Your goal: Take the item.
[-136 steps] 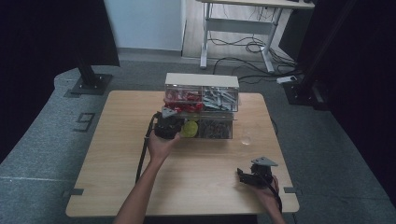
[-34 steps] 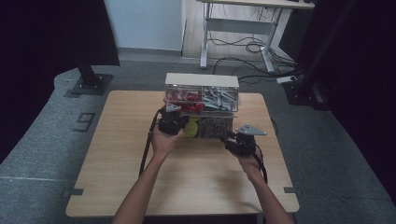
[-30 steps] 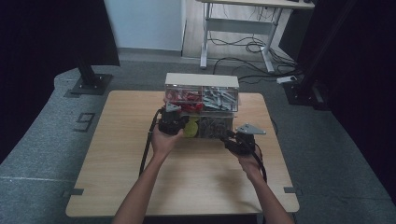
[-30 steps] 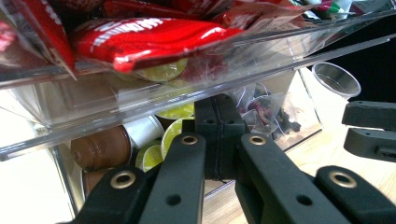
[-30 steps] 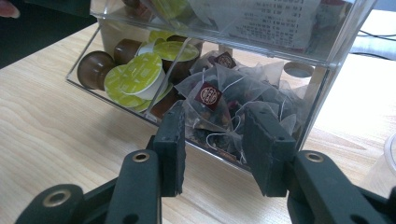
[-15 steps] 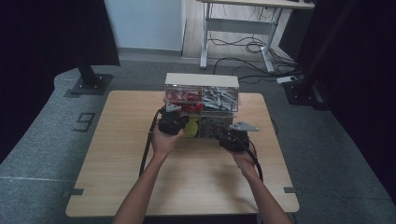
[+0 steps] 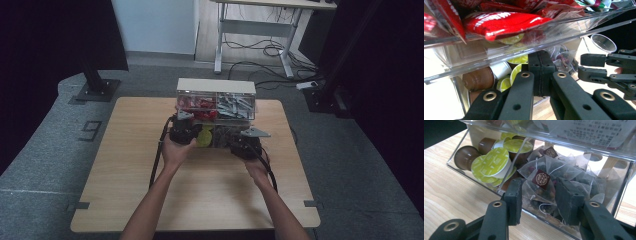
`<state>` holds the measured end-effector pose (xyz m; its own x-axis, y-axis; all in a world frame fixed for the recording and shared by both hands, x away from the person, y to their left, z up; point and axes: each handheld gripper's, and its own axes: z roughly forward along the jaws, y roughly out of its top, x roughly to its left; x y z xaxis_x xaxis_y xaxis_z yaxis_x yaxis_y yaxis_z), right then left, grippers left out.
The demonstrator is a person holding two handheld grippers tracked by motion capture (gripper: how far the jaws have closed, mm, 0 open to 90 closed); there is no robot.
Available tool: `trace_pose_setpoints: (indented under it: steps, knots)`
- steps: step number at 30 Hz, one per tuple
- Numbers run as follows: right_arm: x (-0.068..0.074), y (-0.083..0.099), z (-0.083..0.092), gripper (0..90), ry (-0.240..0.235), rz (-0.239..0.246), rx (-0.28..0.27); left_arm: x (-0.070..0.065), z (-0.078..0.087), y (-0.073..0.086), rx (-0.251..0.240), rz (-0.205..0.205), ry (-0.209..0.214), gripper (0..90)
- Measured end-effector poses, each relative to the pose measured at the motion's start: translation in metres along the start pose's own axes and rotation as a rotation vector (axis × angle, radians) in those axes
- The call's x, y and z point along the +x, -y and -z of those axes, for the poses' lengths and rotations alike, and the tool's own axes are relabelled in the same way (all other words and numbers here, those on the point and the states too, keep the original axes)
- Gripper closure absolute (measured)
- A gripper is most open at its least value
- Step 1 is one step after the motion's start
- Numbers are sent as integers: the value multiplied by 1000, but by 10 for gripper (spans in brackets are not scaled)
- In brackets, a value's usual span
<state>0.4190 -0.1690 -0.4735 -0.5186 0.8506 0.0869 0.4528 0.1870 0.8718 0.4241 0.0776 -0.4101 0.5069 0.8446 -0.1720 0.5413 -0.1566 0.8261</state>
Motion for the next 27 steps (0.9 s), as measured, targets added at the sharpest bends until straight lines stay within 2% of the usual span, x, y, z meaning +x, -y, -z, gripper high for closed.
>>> trace_pose_setpoints:
  steps: [10, 22, 27]
  knots:
    - [2, -1, -8, 562, 16, -6, -8, -2, -2, 0, -3, 4, 3, 900]
    - [9, -5, -22, 559, 17, -5, 9, -1, -2, 0, 2, 8, 10, 900]
    - [10, -5, -28, 560, 25, 12, 20, -1, -2, 0, 4, 10, 11, 900]
